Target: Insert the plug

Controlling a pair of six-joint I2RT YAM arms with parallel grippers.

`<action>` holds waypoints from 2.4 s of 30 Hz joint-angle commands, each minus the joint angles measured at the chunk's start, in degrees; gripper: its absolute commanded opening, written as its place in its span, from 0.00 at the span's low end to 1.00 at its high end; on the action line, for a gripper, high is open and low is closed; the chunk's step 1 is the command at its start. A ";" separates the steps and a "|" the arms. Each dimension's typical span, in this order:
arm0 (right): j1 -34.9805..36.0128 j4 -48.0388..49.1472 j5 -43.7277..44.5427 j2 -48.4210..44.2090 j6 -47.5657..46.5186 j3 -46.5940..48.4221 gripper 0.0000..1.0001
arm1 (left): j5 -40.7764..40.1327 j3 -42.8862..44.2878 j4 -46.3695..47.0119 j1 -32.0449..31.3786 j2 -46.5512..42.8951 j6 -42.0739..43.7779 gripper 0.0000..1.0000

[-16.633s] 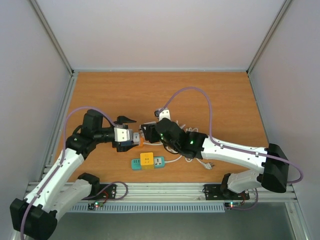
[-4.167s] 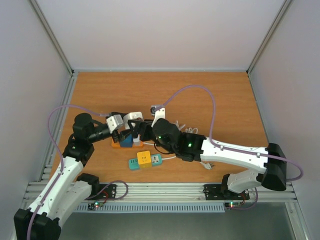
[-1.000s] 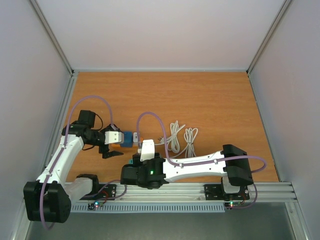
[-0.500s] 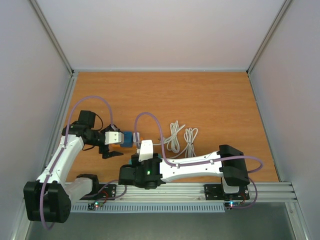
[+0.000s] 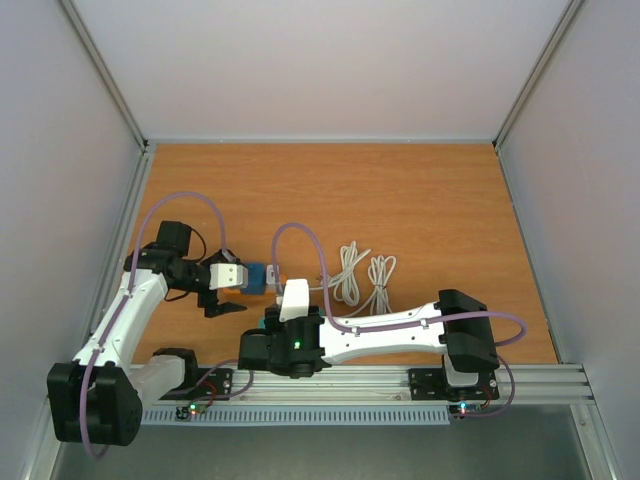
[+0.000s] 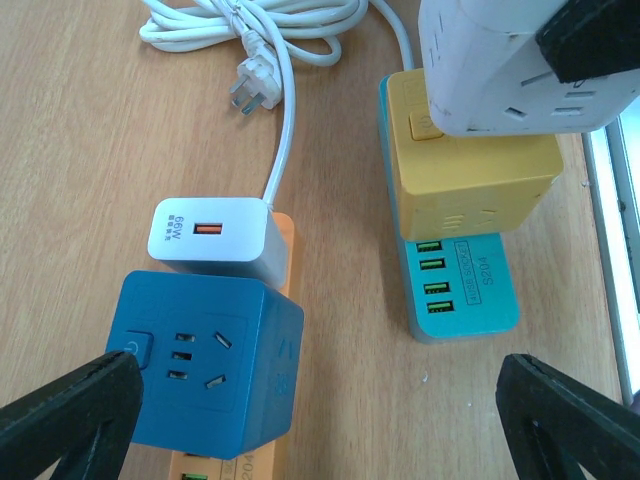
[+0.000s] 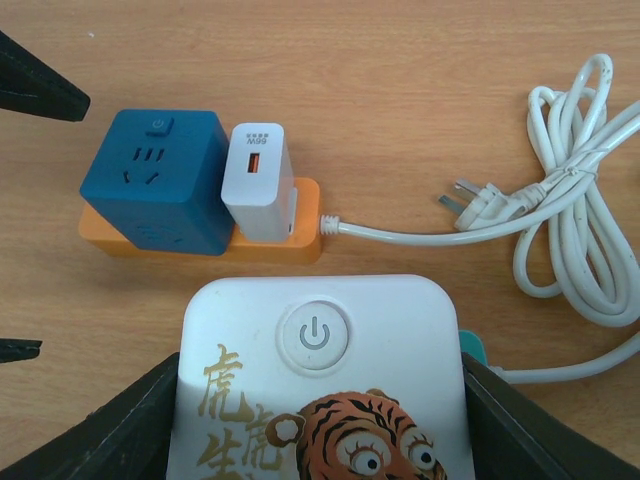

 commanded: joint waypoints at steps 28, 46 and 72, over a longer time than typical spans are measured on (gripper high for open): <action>0.37 -4.59 1.37 3.56 4.80 4.03 0.01 | 1.49 -1.23 0.28 0.33 0.86 2.24 0.96; 1.69 -10.45 2.89 6.21 9.48 3.37 0.01 | 1.74 -0.92 -0.79 0.39 1.21 3.66 0.96; -0.24 -4.47 -8.86 8.79 1.87 -2.11 0.01 | 3.12 0.54 -4.10 0.39 0.47 6.13 0.95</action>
